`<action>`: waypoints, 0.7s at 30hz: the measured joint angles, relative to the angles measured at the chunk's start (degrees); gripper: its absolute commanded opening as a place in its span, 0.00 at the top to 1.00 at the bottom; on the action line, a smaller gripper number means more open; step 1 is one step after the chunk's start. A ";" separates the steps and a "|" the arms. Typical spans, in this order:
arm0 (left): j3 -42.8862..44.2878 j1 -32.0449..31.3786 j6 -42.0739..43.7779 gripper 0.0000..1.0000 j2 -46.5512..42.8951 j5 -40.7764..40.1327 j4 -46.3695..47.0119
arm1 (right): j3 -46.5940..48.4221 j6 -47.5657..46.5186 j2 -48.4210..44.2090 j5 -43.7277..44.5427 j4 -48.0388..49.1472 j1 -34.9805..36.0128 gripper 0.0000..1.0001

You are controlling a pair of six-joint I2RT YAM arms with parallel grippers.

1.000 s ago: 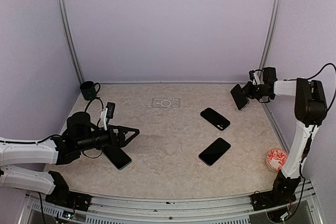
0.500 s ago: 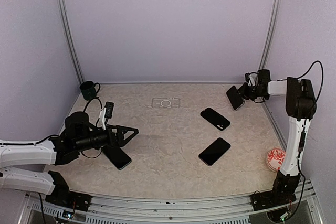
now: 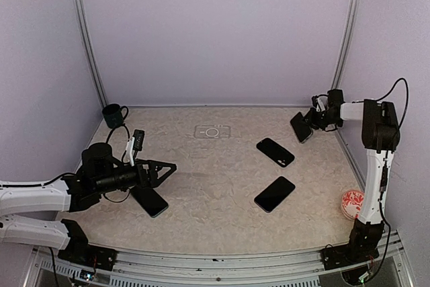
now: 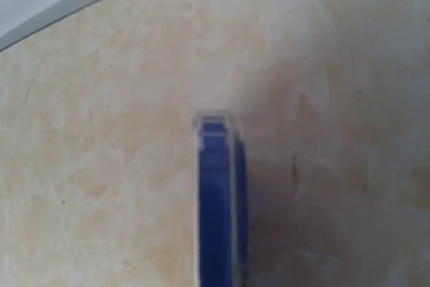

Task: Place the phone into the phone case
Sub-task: Place the phone with the phone case at the corner of the board.

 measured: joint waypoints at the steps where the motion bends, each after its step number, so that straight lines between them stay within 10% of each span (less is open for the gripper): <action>1: 0.00 0.00 0.00 0.01 0.00 0.00 0.00 | 0.39 -0.15 0.35 -0.04 -0.28 0.00 0.85; 21: -0.04 0.00 -0.04 0.01 -0.17 -0.02 -0.46 | 3.87 -3.15 1.16 5.01 -7.10 0.00 0.72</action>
